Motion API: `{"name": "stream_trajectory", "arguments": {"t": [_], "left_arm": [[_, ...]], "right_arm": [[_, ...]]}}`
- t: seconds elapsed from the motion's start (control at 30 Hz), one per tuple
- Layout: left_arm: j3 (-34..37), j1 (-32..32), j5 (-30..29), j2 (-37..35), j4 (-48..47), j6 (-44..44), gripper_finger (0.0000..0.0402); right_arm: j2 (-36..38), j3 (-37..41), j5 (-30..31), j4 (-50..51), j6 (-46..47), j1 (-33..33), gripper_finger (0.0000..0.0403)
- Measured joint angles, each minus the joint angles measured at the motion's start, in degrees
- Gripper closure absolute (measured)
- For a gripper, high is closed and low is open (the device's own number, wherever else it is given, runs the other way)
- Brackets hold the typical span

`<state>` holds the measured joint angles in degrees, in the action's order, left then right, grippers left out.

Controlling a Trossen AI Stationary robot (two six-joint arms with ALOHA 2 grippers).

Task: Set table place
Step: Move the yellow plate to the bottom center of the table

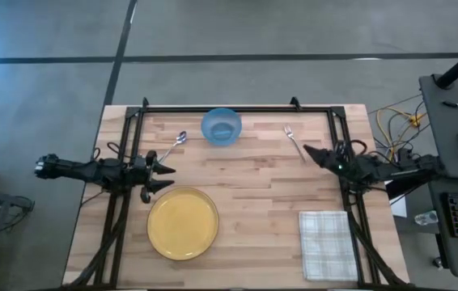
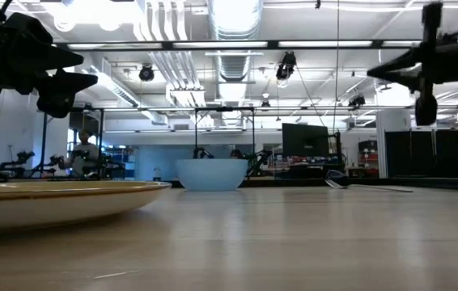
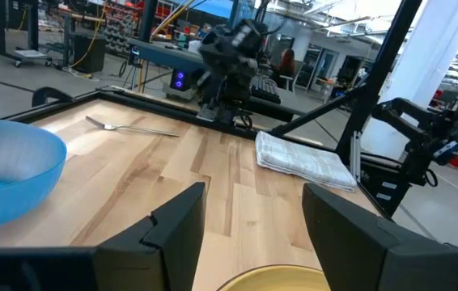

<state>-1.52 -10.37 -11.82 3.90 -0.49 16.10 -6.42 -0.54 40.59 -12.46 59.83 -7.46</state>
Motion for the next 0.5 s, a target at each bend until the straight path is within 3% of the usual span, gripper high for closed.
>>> {"name": "stream_trajectory", "arguments": {"t": [0.07,0.17,0.33,0.5], "left_arm": [[0.0,0.0,0.0,0.0,0.1,0.0,0.0209],[0.2,0.0,-0.3,0.0,2.8,1.1,0.0209],[0.2,0.0,-0.3,0.0,15.8,12.5,0.0209],[0.1,0.0,-0.3,0.0,27.8,13.3,0.0209]], "right_arm": [[-1.7,0.0,2.7,-1.7,2.9,0.0,0.0394],[-5.4,0.0,0.3,-10.8,-1.1,0.0,0.0394],[-12.1,0.0,-3.5,-25.8,-8.3,0.0,0.0394],[-14.9,0.0,-3.5,-30.5,-5.8,0.0,0.0394]]}}
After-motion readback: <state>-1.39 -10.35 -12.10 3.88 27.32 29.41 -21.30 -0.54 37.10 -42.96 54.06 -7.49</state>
